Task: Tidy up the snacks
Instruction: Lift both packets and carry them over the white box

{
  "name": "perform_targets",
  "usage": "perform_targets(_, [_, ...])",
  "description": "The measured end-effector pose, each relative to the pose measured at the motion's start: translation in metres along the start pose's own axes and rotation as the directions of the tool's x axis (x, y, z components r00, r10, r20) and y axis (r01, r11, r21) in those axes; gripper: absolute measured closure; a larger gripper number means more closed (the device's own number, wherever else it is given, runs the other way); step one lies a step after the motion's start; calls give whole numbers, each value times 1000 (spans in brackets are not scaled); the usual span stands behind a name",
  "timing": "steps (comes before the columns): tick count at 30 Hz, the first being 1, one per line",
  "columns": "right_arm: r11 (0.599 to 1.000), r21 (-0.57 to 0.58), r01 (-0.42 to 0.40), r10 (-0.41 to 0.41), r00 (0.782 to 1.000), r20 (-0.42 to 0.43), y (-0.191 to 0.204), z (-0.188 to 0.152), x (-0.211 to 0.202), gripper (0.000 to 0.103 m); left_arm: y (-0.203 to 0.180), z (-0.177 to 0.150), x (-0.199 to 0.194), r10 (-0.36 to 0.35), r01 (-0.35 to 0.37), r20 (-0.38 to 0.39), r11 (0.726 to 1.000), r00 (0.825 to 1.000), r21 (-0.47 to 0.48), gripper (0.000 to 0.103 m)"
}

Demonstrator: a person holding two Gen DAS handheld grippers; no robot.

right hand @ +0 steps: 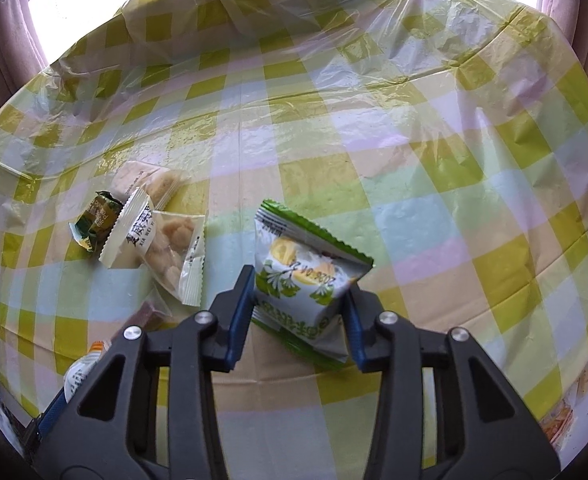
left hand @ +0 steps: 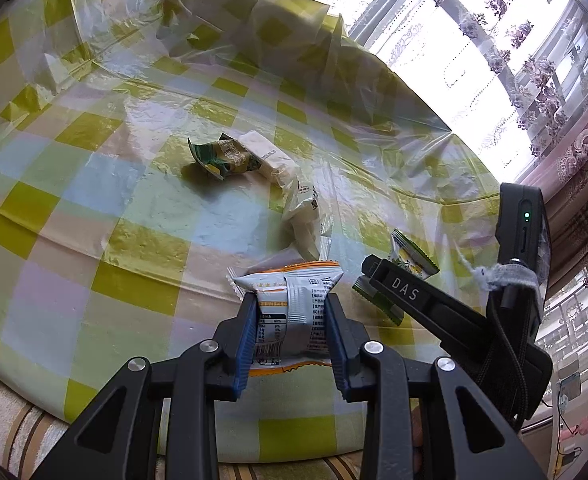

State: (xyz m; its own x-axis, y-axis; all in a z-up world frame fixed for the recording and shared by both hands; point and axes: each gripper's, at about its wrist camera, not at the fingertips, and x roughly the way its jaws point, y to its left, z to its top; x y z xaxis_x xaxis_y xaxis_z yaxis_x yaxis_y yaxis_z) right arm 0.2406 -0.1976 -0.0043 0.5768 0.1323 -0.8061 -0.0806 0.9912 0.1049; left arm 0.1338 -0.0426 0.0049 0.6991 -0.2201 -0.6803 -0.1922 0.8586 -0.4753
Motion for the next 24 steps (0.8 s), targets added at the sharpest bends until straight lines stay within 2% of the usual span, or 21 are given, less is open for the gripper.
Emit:
perform_targets(14, [1000, 18, -22, 21, 999, 32, -29, -22, -44, 59, -18, -2, -5, -4, 3, 11, 998, 1000, 67, 69])
perform_targets(24, [998, 55, -28, 25, 998, 49, -66, -37, -75, 59, -58, -10, -9, -47, 49, -20, 986, 999, 157, 69])
